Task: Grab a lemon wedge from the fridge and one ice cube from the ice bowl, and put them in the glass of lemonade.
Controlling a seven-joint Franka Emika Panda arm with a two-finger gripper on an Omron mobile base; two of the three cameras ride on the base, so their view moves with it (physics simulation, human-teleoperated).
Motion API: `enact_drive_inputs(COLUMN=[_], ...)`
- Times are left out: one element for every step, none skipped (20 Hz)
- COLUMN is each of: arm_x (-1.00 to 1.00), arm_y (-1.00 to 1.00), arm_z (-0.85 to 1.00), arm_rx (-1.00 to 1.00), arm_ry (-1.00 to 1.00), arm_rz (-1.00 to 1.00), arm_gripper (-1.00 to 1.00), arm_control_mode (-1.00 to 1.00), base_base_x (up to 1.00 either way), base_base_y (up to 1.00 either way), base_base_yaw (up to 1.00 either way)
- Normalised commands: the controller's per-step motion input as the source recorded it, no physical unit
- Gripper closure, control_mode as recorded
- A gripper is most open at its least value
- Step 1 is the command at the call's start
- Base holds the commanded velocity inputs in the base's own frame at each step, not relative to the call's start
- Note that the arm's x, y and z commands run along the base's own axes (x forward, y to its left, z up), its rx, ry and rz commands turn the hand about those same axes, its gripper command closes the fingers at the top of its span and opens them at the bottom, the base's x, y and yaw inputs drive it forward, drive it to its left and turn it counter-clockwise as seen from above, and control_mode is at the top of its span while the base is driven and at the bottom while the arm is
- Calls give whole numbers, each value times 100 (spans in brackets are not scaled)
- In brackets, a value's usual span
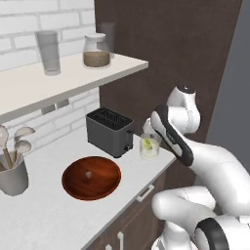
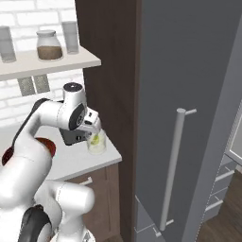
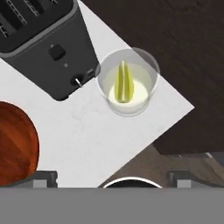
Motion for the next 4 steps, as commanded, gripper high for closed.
enact_drive_inputs(arm_x=[-100,-95,-90,-78], arm_y=[0,0,0,0], arm_z=[66,84,100,100], arm_rx=[0,0,-9,-13], arm_ry=[-27,-28,-28,-18], arm_rz=[1,0,0,0], arm_gripper=[-100,-100,-100,-100], arm_control_mode=[-100,-100,-100,-100], base_base_x=[0,0,0,0], base_base_y=[0,0,0,0], base_base_yaw=[0,0,0,0])
